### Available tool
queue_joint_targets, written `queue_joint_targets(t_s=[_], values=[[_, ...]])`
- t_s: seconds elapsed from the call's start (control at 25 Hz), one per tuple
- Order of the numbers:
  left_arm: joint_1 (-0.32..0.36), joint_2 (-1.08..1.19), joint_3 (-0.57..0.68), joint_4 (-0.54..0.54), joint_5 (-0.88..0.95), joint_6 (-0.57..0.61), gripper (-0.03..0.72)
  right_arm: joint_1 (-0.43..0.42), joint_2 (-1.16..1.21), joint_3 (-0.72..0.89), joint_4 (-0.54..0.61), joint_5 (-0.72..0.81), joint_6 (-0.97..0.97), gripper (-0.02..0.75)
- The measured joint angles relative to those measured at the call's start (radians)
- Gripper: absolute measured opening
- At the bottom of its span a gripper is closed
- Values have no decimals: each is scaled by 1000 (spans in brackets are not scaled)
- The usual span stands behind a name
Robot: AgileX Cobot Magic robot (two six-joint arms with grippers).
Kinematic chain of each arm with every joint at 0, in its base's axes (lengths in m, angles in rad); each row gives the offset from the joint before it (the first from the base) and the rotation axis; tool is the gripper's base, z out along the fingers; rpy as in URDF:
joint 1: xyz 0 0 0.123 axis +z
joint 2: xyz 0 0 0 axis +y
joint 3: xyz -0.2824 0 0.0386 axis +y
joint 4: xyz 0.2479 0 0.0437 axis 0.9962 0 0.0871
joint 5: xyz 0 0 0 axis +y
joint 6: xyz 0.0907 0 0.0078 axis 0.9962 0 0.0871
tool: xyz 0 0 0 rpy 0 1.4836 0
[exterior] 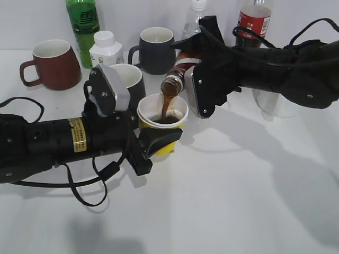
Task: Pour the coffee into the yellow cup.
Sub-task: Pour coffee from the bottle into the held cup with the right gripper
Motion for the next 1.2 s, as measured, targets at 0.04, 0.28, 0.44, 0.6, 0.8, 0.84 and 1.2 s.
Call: queue_joint_targets(t_s=[0.04,0.28,0.44,0.6,0.8,0.84,1.2], values=[[0,0,0,0,0,0,391,0,0,0,1,0,-1,499],[0,0,0,0,0,0,391,0,0,0,1,0,-6,499],[0,0,0,0,0,0,391,0,0,0,1,-2,-11,499],[0,0,0,0,0,0,391,0,0,0,1,-3,-12,499],[0,0,0,0,0,0,391,0,0,0,1,-3,-14,499],[0,0,0,0,0,0,391,0,0,0,1,-3,-14,499],[0,0,0,0,0,0,391,0,0,0,31,-4,-5,499]])
